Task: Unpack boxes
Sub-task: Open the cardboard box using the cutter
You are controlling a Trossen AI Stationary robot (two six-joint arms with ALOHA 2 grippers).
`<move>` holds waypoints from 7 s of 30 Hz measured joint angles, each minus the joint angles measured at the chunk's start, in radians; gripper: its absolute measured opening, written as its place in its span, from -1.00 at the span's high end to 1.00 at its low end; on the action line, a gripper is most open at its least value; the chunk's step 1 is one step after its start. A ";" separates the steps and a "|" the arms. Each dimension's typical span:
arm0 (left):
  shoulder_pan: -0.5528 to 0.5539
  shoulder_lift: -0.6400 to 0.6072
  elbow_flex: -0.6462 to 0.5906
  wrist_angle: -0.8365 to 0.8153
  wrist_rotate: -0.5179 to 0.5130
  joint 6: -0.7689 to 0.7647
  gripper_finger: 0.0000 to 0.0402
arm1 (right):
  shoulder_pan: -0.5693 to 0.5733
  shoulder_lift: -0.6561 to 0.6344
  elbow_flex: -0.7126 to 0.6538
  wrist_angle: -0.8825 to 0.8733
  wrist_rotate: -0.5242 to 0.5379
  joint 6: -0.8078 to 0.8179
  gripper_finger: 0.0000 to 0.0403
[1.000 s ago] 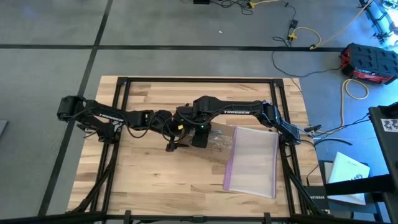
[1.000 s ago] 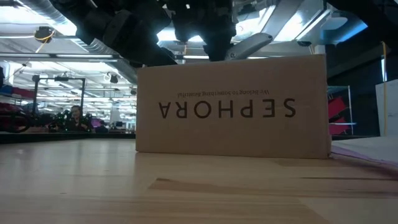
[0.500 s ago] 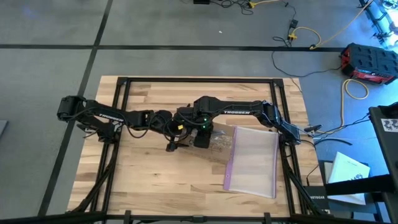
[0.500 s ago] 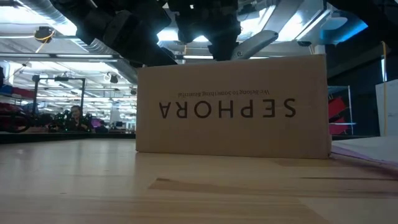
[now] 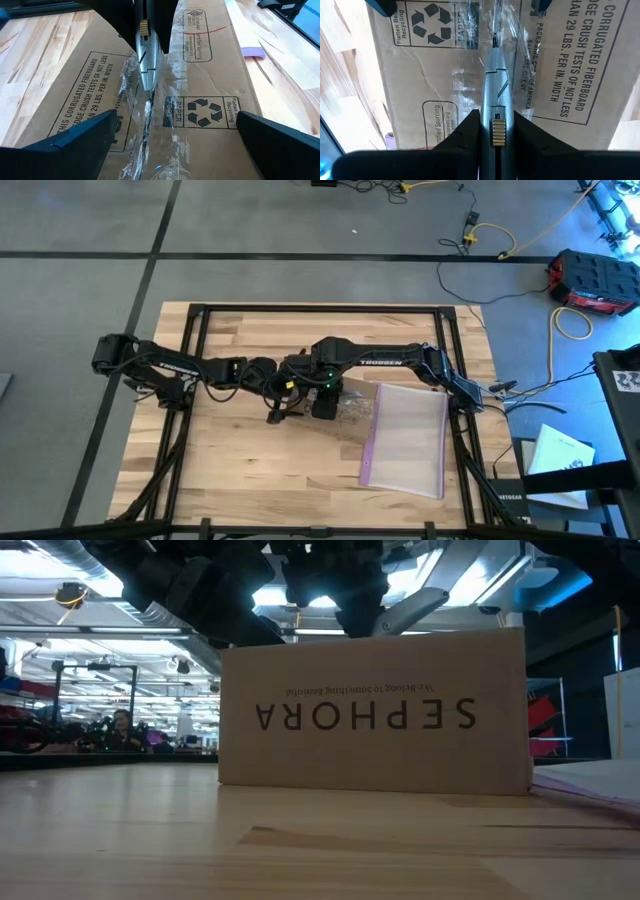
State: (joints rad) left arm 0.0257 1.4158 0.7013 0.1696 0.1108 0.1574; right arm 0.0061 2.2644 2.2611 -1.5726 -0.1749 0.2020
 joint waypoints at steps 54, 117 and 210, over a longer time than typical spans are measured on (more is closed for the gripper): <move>0.008 -0.003 -0.008 -0.068 0.005 0.005 -0.99 | 0.001 -0.057 -0.046 -0.004 -0.001 0.036 0.72; 0.055 -0.005 -0.014 -0.097 0.017 0.034 -0.99 | 0.027 -0.064 -0.095 -0.003 0.005 0.167 0.72; 0.271 0.122 0.201 -0.420 0.371 0.367 -0.99 | 0.059 -0.069 -0.096 0.006 -0.025 0.321 0.72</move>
State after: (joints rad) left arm 0.2967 1.5378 0.9024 -0.2504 0.4817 0.5241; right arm 0.0647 2.1952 2.1654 -1.5665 -0.1997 0.5228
